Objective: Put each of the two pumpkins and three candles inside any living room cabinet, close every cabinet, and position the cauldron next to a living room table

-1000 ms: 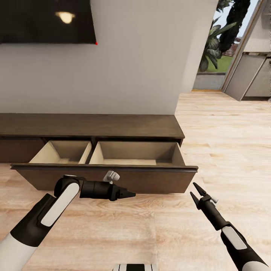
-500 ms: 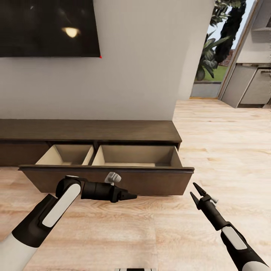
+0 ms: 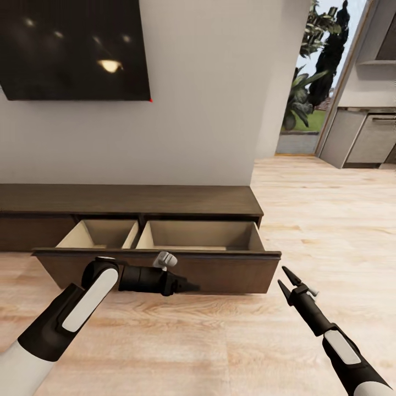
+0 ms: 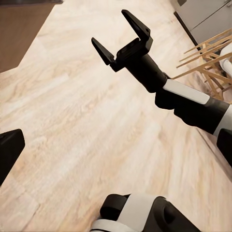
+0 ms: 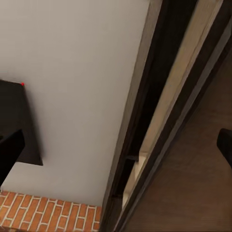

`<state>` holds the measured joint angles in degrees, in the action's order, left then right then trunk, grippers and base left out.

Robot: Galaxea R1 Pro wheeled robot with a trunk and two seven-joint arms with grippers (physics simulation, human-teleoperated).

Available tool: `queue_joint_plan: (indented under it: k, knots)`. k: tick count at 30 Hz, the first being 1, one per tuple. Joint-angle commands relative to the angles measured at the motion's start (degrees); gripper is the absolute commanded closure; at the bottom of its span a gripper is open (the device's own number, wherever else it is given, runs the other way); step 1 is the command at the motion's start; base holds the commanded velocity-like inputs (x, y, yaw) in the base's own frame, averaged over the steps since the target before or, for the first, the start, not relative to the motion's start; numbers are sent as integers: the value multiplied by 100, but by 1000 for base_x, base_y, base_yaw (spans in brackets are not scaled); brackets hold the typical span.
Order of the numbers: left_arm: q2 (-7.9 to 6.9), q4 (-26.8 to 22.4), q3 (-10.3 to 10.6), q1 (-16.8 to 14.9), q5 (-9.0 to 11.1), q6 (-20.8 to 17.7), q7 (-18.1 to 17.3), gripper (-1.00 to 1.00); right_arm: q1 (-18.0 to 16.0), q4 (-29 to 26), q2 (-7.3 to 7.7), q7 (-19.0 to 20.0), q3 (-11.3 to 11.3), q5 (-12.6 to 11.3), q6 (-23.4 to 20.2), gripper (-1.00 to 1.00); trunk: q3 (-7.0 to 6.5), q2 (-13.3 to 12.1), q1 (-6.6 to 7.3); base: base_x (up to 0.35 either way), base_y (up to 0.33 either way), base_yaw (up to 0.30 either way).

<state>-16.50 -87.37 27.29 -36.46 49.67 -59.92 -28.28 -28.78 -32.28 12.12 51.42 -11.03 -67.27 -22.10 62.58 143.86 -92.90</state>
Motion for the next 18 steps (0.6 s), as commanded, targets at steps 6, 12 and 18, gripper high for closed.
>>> queue_joint_plan:
  k: [6,12,18]
  knots:
    - [-1,0,4,-5,-36,-8,-37,-100,-3,-5,-7,3,8,-41,-48,-100,-129,-6,16,0,0,0]
    - [10,0,5,-5,-38,-8,-27,-100,1,-13,-8,0,12,-37,-49,-100,-262,-14,32,0,0,0]
    - [18,7,3,-5,-63,-8,-21,-100,-2,-15,-8,-61,13,-37,-49,-100,-395,-22,47,0,0,0]
